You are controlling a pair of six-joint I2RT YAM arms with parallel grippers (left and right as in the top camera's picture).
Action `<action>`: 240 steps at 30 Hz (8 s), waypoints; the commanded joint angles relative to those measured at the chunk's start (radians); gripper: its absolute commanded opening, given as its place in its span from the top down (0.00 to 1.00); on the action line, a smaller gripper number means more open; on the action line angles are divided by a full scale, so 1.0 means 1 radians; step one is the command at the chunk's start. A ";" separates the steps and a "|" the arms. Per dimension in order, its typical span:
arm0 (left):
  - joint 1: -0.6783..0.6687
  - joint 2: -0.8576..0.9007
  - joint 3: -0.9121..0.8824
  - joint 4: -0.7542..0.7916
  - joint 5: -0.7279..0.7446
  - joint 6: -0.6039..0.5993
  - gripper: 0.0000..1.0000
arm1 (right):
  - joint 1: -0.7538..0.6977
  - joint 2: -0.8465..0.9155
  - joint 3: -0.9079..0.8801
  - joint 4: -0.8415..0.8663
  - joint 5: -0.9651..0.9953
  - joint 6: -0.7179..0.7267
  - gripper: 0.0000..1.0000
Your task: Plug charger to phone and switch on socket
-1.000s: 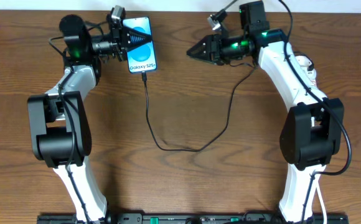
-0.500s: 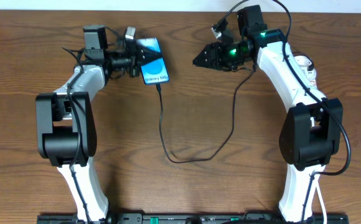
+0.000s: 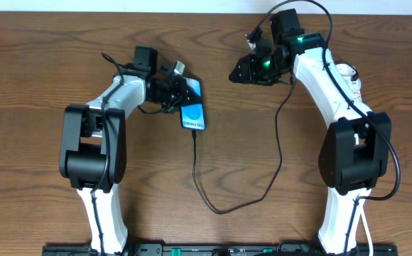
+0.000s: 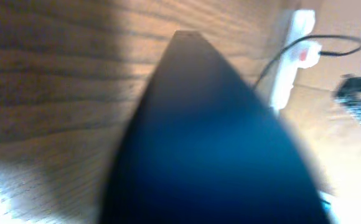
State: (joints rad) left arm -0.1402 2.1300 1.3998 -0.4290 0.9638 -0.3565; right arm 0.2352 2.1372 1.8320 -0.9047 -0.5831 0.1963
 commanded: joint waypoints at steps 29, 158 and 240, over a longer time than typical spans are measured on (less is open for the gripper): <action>-0.036 0.045 0.008 -0.050 -0.123 0.019 0.78 | 0.040 -0.228 0.013 -0.163 0.349 0.015 0.44; 0.243 -0.463 0.024 -0.139 -0.469 0.023 0.05 | -0.750 0.166 0.011 -0.052 0.165 -0.241 0.99; 0.243 -0.463 0.024 -0.139 -0.469 0.023 0.05 | -0.504 0.227 0.003 -0.087 -0.013 -0.179 0.99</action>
State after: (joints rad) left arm 0.0967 1.6661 1.4216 -0.5686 0.5087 -0.3397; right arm -0.4118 2.3066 1.8698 -0.9482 -0.2756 -0.0280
